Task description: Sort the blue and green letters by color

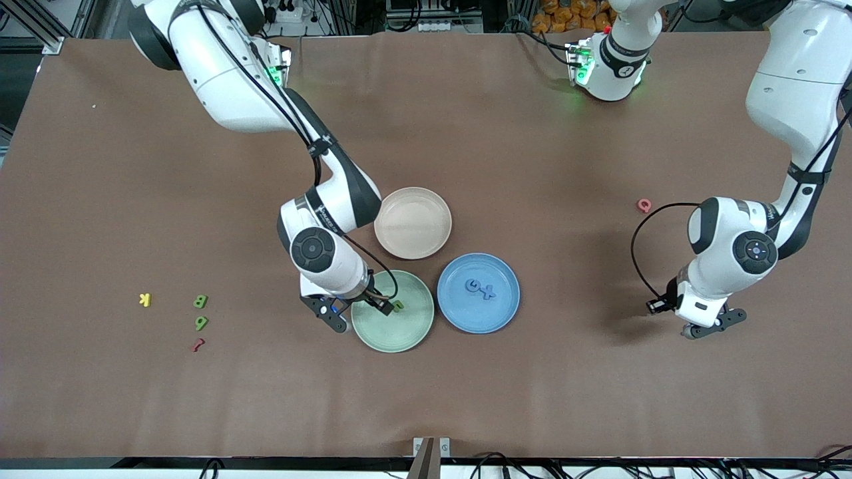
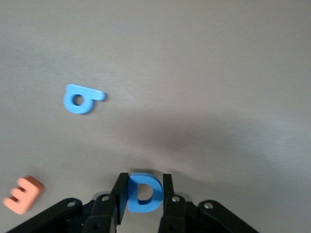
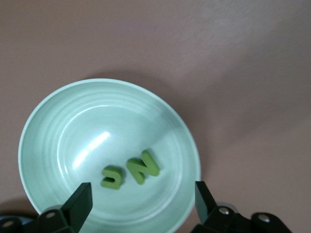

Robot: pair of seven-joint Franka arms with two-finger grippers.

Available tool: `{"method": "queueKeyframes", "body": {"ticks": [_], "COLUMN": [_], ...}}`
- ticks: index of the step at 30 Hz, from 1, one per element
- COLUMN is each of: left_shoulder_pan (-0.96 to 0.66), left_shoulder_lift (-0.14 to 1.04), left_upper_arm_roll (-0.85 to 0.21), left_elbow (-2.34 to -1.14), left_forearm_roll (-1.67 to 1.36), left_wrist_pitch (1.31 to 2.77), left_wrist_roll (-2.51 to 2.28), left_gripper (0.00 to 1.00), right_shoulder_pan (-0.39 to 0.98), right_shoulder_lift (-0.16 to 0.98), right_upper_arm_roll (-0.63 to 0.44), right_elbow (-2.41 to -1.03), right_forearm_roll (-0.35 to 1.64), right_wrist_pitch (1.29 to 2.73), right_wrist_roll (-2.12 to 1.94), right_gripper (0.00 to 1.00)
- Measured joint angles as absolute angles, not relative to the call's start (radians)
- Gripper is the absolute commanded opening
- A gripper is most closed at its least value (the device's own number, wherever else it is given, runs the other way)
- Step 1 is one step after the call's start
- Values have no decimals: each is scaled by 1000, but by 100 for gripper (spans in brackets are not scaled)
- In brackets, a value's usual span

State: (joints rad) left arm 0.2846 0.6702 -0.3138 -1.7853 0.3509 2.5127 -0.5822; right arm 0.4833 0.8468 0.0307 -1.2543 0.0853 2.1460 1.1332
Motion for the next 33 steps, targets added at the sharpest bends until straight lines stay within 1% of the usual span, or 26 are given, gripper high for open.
{"method": "queueKeyframes", "body": {"ticks": [4, 6, 8, 13, 19, 23, 28, 33], "left_shoulder_pan": [280, 277, 266, 164, 4, -72, -133, -179], "left_shoulder_lift": [657, 651, 647, 642, 644, 652, 671, 701], "left_upper_arm_roll": [-360, -393, -425, -463, -461, -458, -455, -451], "left_elbow": [-1785, -1784, -1784, -1765, -1724, -1700, -1674, -1643], "left_forearm_roll": [351, 351, 351, 351, 351, 351, 351, 351], "left_wrist_pitch": [2512, 2510, 2501, 2474, 2450, 2448, 2447, 2447], "left_wrist_roll": [-671, -726, -779, -953, -1129, -1209, -1270, -1305], "left_gripper": [0, 0, 0, 0, 0, 0, 0, 0], "right_shoulder_pan": [461, 440, 416, 352, 272, 223, 179, 135], "right_shoulder_lift": [797, 761, 726, 662, 625, 611, 605, 591], "right_upper_arm_roll": [25, 24, 24, 23, 21, 19, 19, 18], "right_elbow": [-1227, -1223, -1223, -1231, -1282, -1323, -1362, -1432], "right_forearm_roll": [85, 85, 85, 85, 85, 75, 29, -1], "right_wrist_pitch": [2054, 1999, 1940, 1840, 1825, 1826, 1836, 1908], "right_wrist_roll": [1049, 1002, 951, 792, 579, 478, 397, 298], "right_gripper": [91, 87, 86, 83, 83, 83, 83, 83]}}
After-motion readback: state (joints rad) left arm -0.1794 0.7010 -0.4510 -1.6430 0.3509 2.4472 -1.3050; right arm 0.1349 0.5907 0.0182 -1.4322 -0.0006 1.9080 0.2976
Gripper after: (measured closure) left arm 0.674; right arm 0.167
